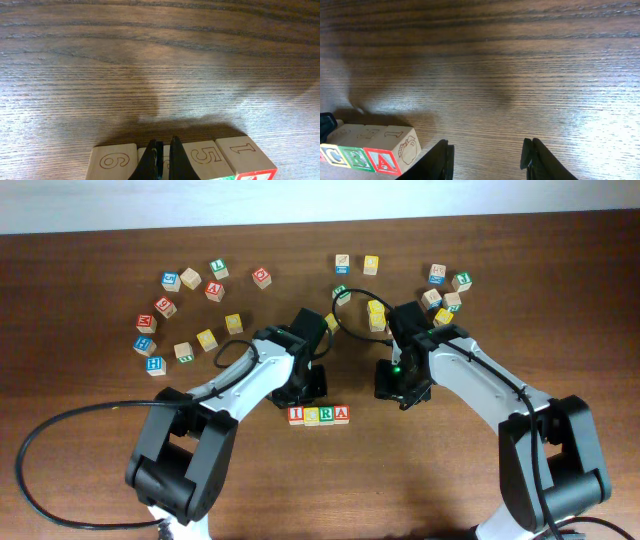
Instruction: Spell out ICRA
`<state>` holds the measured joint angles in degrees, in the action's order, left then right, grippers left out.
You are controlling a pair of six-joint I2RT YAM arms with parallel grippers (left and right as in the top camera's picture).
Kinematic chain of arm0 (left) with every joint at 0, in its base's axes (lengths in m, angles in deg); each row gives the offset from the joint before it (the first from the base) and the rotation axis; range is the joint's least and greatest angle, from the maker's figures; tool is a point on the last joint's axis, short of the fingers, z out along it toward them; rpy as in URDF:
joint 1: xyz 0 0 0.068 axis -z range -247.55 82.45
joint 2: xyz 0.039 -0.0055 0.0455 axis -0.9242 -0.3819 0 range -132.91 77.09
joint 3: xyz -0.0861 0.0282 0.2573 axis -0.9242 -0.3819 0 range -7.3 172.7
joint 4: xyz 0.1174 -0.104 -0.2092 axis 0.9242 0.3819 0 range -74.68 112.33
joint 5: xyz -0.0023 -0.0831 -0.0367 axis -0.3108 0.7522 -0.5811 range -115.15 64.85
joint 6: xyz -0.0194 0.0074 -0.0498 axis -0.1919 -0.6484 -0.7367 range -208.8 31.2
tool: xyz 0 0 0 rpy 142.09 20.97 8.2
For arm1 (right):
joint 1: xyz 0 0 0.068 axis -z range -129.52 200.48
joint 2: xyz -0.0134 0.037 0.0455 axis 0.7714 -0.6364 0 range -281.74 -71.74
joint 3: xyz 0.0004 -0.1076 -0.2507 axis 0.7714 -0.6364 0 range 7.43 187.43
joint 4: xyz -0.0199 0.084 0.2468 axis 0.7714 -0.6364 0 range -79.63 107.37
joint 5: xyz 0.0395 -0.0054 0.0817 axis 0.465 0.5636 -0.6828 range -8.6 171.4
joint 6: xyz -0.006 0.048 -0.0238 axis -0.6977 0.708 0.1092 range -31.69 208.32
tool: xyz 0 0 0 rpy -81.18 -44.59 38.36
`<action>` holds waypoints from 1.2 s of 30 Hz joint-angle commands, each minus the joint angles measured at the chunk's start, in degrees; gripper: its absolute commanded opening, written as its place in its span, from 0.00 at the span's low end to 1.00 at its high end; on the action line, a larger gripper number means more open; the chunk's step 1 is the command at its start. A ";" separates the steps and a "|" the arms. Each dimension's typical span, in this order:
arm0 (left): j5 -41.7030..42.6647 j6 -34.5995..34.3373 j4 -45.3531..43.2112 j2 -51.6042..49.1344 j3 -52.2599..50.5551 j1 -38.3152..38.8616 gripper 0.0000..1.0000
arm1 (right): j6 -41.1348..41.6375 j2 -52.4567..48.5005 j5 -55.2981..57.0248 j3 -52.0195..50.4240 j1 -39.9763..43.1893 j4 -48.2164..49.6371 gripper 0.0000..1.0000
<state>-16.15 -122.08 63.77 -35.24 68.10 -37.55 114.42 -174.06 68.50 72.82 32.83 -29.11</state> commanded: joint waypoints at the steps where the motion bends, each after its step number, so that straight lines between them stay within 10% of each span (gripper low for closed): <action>1: 0.79 -0.57 0.13 -0.44 0.72 0.33 0.00 | -0.39 -0.39 0.72 -0.46 0.04 0.02 0.38; 36: -2.82 -0.57 7.41 -0.44 3.34 -2.97 0.00 | -0.39 -0.39 0.70 -0.46 0.04 0.20 0.36</action>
<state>-18.75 -122.10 70.66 -35.22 70.66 -40.55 114.44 -174.08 68.50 72.82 32.83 -29.07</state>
